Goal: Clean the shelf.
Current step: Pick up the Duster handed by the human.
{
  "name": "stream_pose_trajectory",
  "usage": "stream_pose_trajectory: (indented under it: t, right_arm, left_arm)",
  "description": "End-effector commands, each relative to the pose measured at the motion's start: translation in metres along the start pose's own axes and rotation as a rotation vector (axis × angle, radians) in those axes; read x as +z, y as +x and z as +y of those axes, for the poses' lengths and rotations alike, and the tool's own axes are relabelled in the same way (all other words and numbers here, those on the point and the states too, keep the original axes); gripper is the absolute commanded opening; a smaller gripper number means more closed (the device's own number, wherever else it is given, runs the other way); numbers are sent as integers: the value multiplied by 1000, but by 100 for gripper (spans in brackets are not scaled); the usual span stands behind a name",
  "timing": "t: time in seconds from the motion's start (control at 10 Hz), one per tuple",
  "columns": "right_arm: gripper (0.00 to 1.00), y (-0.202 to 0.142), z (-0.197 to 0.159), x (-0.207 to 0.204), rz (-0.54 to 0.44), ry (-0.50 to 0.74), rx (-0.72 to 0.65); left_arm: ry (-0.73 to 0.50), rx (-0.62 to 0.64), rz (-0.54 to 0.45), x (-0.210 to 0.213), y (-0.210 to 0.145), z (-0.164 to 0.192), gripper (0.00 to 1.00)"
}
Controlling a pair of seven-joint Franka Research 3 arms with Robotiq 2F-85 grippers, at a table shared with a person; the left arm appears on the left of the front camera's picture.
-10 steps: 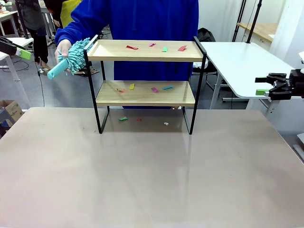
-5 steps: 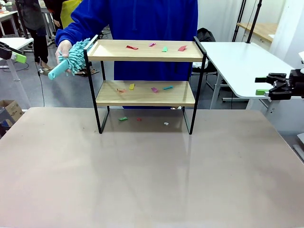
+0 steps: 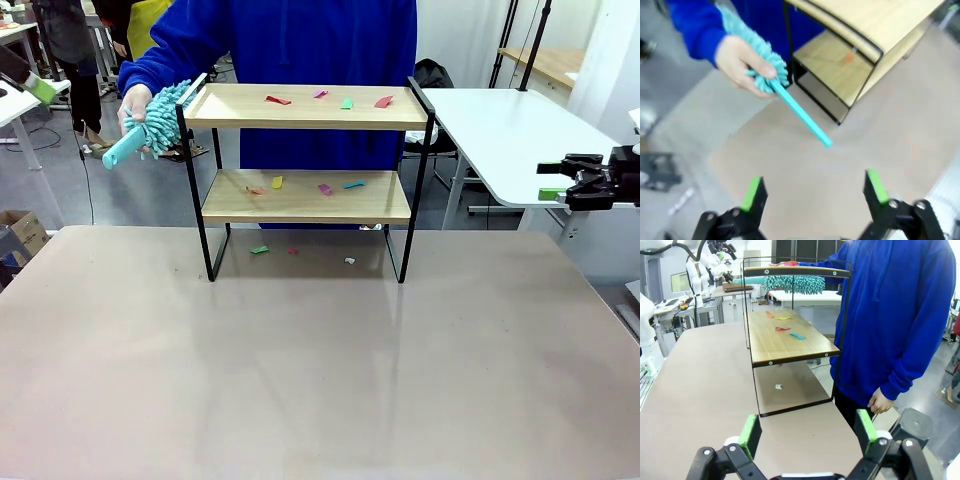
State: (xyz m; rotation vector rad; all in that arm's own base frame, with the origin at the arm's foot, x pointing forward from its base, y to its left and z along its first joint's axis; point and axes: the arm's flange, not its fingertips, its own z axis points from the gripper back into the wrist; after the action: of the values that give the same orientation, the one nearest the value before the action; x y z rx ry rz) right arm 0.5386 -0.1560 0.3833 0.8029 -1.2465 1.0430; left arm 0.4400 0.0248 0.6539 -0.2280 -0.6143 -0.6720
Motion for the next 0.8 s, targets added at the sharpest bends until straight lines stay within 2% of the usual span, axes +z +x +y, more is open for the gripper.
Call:
stream_pose_trajectory:
  t: [0.0, 0.3, 0.7]
  right_arm:
    - [100, 3, 1, -1, -1, 4, 6]
    - [100, 3, 1, -1, -1, 4, 6]
    - [100, 3, 1, -1, -1, 4, 6]
  left_arm:
    - [-6, 110, 117, -11, 17, -29, 100]
    - [73, 230, 125, -34, 33, -61, 100]
    - [285, 310, 113, -80, 44, -67, 100]
